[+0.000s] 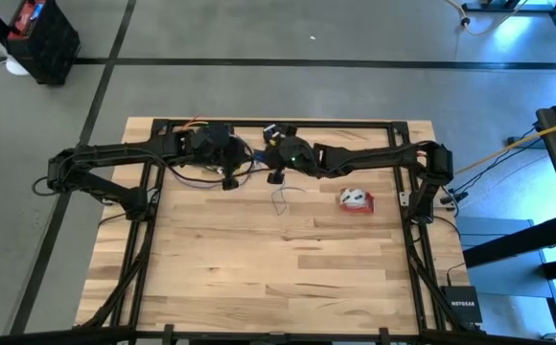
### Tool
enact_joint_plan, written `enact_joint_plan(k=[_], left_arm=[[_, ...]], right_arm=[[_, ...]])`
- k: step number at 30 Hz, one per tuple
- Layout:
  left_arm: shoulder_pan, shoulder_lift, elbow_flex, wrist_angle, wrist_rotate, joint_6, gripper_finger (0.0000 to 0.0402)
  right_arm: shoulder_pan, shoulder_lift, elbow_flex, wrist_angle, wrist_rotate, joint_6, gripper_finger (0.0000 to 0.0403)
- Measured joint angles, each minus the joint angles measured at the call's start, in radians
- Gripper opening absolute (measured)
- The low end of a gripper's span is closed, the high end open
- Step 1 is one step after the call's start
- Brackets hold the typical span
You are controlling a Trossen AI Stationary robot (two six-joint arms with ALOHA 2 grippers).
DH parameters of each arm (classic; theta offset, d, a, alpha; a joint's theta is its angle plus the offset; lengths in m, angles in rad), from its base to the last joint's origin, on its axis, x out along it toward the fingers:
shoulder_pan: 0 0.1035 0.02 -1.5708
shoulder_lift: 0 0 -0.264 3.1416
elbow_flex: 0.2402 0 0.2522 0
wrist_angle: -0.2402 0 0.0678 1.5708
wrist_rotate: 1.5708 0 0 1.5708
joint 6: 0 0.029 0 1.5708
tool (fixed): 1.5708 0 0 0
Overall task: Coil cords
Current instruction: Coil the blue wire onto the spool
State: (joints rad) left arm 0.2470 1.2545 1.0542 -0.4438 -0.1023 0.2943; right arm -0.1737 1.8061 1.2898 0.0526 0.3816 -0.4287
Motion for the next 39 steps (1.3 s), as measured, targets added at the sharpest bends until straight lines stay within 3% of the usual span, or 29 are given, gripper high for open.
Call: enact_joint_plan(k=[5,11,16,18,20,23,25,27,33,39], left_arm=[[-0.001,-0.006,0.023,0.057,-0.007,-0.032,0.0003],[-0.013,-0.034,0.030,0.096,-0.002,-0.048,0.0003],[-0.031,-0.047,0.030,0.077,-0.003,-0.051,0.0004],[-0.034,-0.047,0.030,0.056,0.002,-0.051,0.0004],[-0.034,-0.047,0.029,0.035,0.005,-0.056,0.0005],[-0.030,-0.047,0.029,0.025,-0.009,-0.072,0.0005],[-0.030,-0.047,0.029,0.026,-0.010,-0.073,0.0005],[-0.031,-0.047,0.029,0.028,-0.009,-0.075,0.0005],[-0.030,-0.046,0.029,0.038,-0.013,-0.078,0.0005],[-0.031,-0.046,0.029,0.037,-0.012,-0.073,0.0005]], right_arm=[[0.052,-0.001,0.097,-0.140,0.335,-0.194,0.0152],[0.081,-0.003,0.128,-0.152,0.718,-0.390,0.0155],[0.083,-0.061,0.126,-0.285,0.777,-0.368,0.0156],[0.081,-0.104,0.126,-0.384,0.748,-0.284,0.0156],[0.081,-0.151,0.126,-0.505,0.655,-0.147,0.0156],[0.060,-0.227,0.109,-0.613,0.331,0.094,0.0156],[0.059,-0.264,0.051,-0.583,0.094,0.176,0.0156],[0.062,-0.276,-0.037,-0.478,-0.029,0.206,0.0156],[0.084,-0.276,-0.310,-0.038,-0.114,0.231,0.0156],[0.084,-0.270,-0.392,0.142,-0.255,0.331,0.0156]])
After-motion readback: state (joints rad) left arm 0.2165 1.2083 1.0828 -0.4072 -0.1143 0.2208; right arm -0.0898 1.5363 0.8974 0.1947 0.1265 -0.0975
